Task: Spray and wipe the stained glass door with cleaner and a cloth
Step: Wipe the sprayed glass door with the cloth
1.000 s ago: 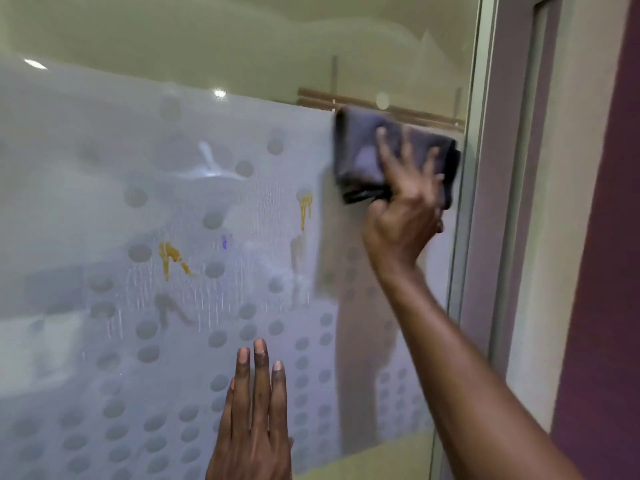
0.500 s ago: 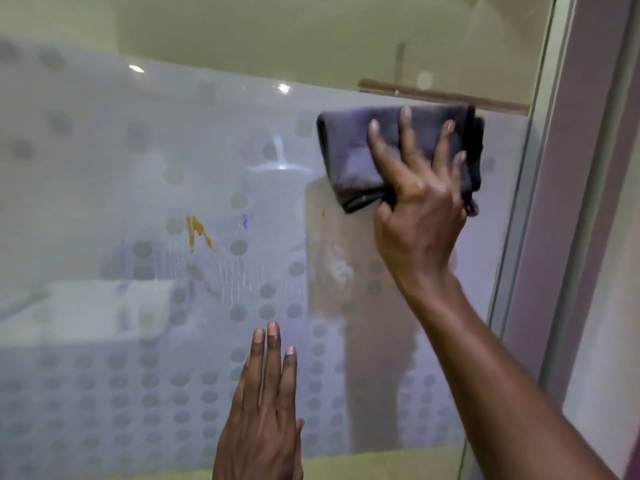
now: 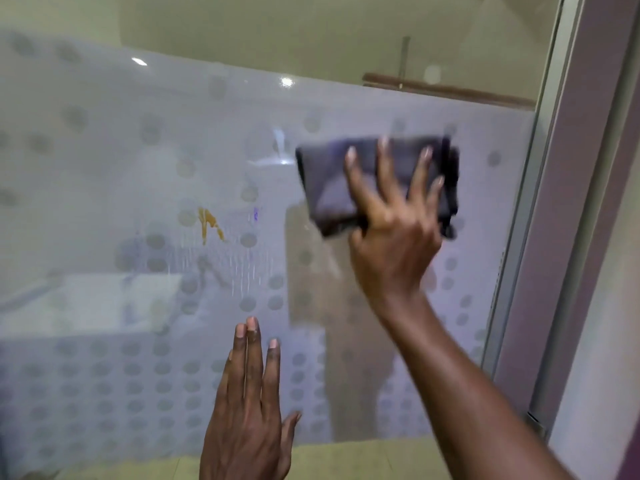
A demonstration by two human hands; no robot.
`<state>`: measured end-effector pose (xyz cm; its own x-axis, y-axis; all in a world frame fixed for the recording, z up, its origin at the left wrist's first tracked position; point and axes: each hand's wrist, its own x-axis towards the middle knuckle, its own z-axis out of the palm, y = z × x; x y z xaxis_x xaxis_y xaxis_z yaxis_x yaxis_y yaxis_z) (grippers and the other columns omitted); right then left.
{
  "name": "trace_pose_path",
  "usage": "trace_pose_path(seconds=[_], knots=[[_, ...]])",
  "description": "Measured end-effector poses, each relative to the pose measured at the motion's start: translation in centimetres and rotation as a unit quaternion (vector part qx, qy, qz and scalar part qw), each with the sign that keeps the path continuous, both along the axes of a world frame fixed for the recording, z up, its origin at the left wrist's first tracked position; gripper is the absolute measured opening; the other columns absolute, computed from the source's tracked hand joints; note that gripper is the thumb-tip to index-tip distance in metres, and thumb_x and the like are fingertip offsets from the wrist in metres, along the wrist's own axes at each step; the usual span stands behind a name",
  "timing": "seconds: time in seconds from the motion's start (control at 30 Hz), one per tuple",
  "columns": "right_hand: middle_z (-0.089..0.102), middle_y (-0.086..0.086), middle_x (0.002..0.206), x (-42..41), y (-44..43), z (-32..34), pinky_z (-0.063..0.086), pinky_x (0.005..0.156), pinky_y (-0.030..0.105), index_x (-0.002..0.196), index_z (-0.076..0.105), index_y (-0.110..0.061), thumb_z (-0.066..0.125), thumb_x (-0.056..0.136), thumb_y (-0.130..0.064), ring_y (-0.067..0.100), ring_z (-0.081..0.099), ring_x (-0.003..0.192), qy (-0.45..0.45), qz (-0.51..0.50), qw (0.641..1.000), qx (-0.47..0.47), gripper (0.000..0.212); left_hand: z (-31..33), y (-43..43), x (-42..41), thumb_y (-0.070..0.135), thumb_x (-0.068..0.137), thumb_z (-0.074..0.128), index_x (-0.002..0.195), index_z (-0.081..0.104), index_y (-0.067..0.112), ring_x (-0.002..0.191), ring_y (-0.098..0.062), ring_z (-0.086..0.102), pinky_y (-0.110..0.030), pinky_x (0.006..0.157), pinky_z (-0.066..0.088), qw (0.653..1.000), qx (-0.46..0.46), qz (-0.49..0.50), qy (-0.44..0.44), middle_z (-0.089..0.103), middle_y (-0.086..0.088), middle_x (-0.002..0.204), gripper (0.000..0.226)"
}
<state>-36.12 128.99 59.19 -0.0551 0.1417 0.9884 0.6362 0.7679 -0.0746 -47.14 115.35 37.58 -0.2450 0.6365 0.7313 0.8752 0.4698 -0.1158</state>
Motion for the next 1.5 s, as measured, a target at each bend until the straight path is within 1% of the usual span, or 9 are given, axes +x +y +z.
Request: trace_pose_path(seconds=[0.17,0.47,0.6,0.8,0.93,1.07,1.17,1.33,1.5], knots=[[0.032,-0.004,0.178,-1.5,-0.4,6.5,0.018,0.134,0.068,0.164,0.041,-0.043,0.054,0.094,-0.001,0.051,0.015,0.166,0.01,-0.009,0.999,-0.045,0.083,-0.3,-0.2,-0.6,0.058,0.089,0.06,0.156,0.049,-0.013,0.153,-0.062,0.041,-0.057,0.115,0.04,0.999,0.039,-0.028,-0.015,0.036,-0.041,0.168,0.098],[0.045,0.01,0.169,-2.7,-3.4,-10.5,0.039,0.121,0.074,0.157,0.055,-0.026,0.076,0.062,0.017,0.058,0.031,0.157,0.004,-0.039,0.998,-0.042,0.107,0.7,-1.8,-3.1,0.058,0.085,0.069,0.157,0.047,-0.008,0.152,-0.063,0.042,-0.055,0.11,0.043,0.996,0.075,-0.043,-0.006,0.037,-0.041,0.168,0.1],[0.043,0.009,0.171,-2.4,-3.5,-2.9,0.032,0.127,0.072,0.158,0.054,-0.031,0.071,0.073,0.001,0.059,0.029,0.158,0.009,-0.01,0.999,-0.046,0.092,1.7,-2.1,-2.9,0.055,0.053,0.106,0.147,0.063,-0.01,0.146,-0.063,0.049,-0.055,0.109,0.041,0.999,0.024,-0.024,-0.04,0.044,-0.042,0.162,0.123],[0.031,-0.002,0.178,-2.8,-2.4,11.2,0.019,0.133,0.071,0.164,0.04,-0.044,0.053,0.097,-0.004,0.051,0.016,0.165,0.008,-0.015,0.997,-0.069,0.08,1.6,-2.3,-3.0,0.056,0.06,0.103,0.154,0.047,-0.007,0.151,-0.06,0.046,-0.054,0.108,0.042,0.996,0.033,-0.058,-0.051,0.041,-0.04,0.166,0.126],[0.032,0.001,0.178,-3.8,-3.3,4.4,0.022,0.133,0.068,0.165,0.04,-0.039,0.054,0.088,-0.001,0.051,0.018,0.165,0.002,-0.019,0.999,-0.035,0.087,1.0,-3.0,-4.4,0.067,0.087,0.063,0.157,0.041,-0.006,0.159,-0.05,0.034,-0.053,0.115,0.041,0.988,0.124,-0.097,-0.007,0.039,-0.041,0.167,0.103],[0.035,0.008,0.176,-4.8,-5.0,-9.2,0.034,0.126,0.069,0.165,0.044,-0.03,0.073,0.071,0.004,0.054,0.022,0.163,-0.022,-0.045,0.999,-0.016,0.105,0.8,-3.9,-6.3,0.063,0.086,0.063,0.155,0.041,-0.009,0.16,-0.05,0.033,-0.056,0.117,0.041,0.982,0.16,-0.097,0.014,0.041,-0.041,0.165,0.102],[0.039,0.008,0.174,-4.8,-5.4,-13.5,0.037,0.123,0.071,0.162,0.049,-0.029,0.07,0.069,0.008,0.053,0.025,0.162,-0.036,-0.045,0.998,-0.023,0.102,0.7,-4.2,-7.2,0.065,0.083,0.061,0.154,0.04,-0.01,0.159,-0.052,0.036,-0.057,0.116,0.041,0.985,0.148,-0.089,0.028,0.042,-0.04,0.165,0.106],[0.046,0.009,0.169,-4.7,-5.1,-3.2,0.036,0.124,0.072,0.157,0.056,-0.03,0.064,0.076,-0.006,0.06,0.033,0.156,-0.003,-0.015,1.0,-0.019,0.085,0.2,-4.0,-7.1,0.064,0.084,0.061,0.154,0.04,-0.009,0.153,-0.059,0.045,-0.056,0.114,0.043,0.987,0.139,-0.072,0.026,0.044,-0.039,0.165,0.104],[0.031,-0.004,0.178,-5.3,-4.7,8.6,0.02,0.133,0.069,0.164,0.041,-0.043,0.053,0.093,-0.004,0.051,0.016,0.165,0.014,0.002,0.997,-0.071,0.082,0.0,-4.0,-7.3,0.065,0.085,0.061,0.158,0.038,-0.007,0.161,-0.047,0.031,-0.052,0.119,0.04,0.986,0.146,-0.085,0.006,0.038,-0.037,0.169,0.105]])
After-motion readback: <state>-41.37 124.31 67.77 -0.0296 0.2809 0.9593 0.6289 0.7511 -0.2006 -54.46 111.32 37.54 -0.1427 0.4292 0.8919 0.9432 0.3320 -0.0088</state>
